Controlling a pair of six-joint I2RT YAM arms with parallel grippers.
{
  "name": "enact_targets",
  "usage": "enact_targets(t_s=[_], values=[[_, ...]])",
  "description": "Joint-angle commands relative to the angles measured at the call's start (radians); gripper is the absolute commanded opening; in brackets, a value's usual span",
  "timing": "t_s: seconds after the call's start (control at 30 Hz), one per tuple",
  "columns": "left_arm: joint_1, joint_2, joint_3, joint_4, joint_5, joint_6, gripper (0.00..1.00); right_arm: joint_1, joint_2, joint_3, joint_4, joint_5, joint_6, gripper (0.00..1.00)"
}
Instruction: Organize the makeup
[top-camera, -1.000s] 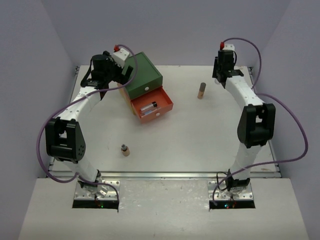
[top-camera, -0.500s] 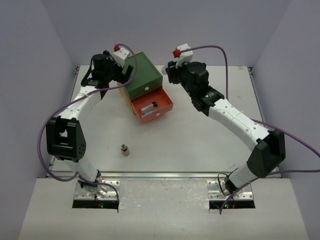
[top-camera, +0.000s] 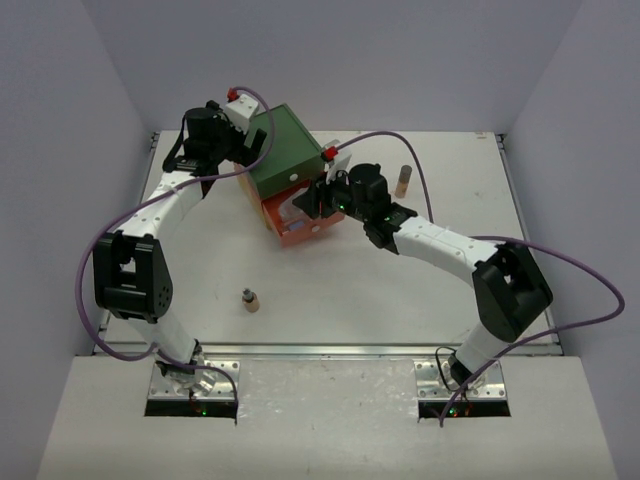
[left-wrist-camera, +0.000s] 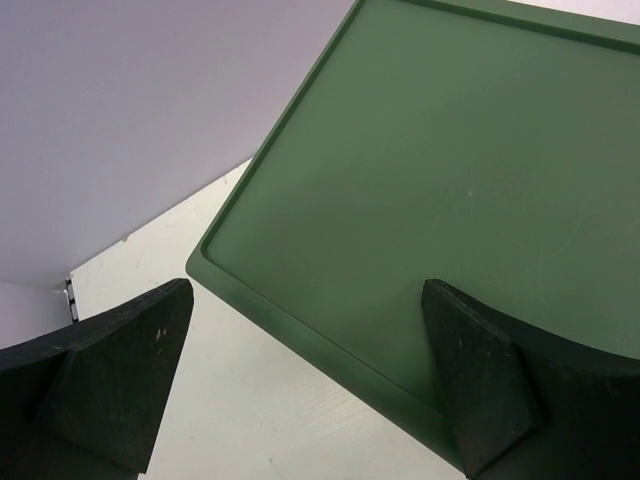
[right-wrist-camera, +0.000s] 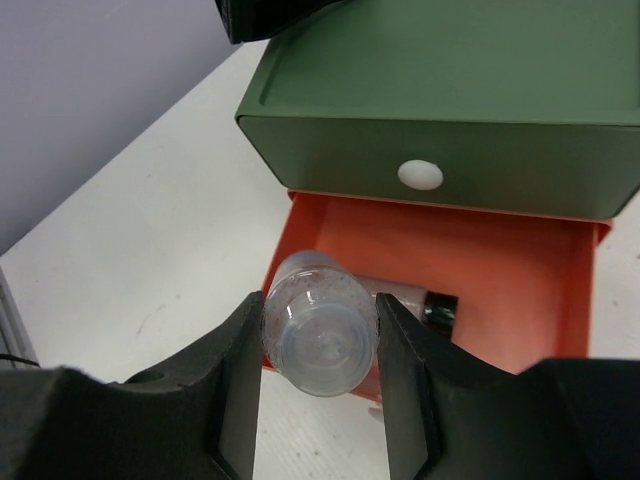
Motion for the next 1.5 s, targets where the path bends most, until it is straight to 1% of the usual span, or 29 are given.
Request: enact_targets(t_s=[0.0,0.4,0.7,0.9,1.0,1.2,1.27,1.47], values=[[-0.005,0.072,-0.031,-0.177,-0.03,0.015,1.0,0.009,0.052,0.012,0.178,-0.057,0.097,0.05],[-0.004,0.073,-0.036,-0.178,-0.034,0.018,1.0,0.009,0.204,0.09,0.205,-0.037,0.139,0.06],[-0.006,0.067,-0.037,-0.176,-0.042,0.023,1.0,-0.021,0.254,0.119,0.163,-0.037,0.17,0.14],[-0.006,0.063,-0.039,-0.176,-0.039,0.023,1.0,-0.035,0.249,0.116,0.137,-0.063,0.176,0.12],[-0.004,0.063,-0.038,-0.176,-0.038,0.021,1.0,-0.035,0.227,0.091,0.163,-0.098,0.187,0.12],[-0.005,0.06,-0.04,-0.176,-0.036,0.021,1.0,-0.037,0.182,0.054,0.196,-0.112,0.2,0.11],[-0.004,0.06,-0.04,-0.176,-0.038,0.023,1.0,-0.037,0.156,0.033,0.232,-0.111,0.208,0.11],[-0.004,0.058,-0.04,-0.175,-0.026,0.018,1.0,-0.037,0.137,0.019,0.233,-0.092,0.198,0.11]])
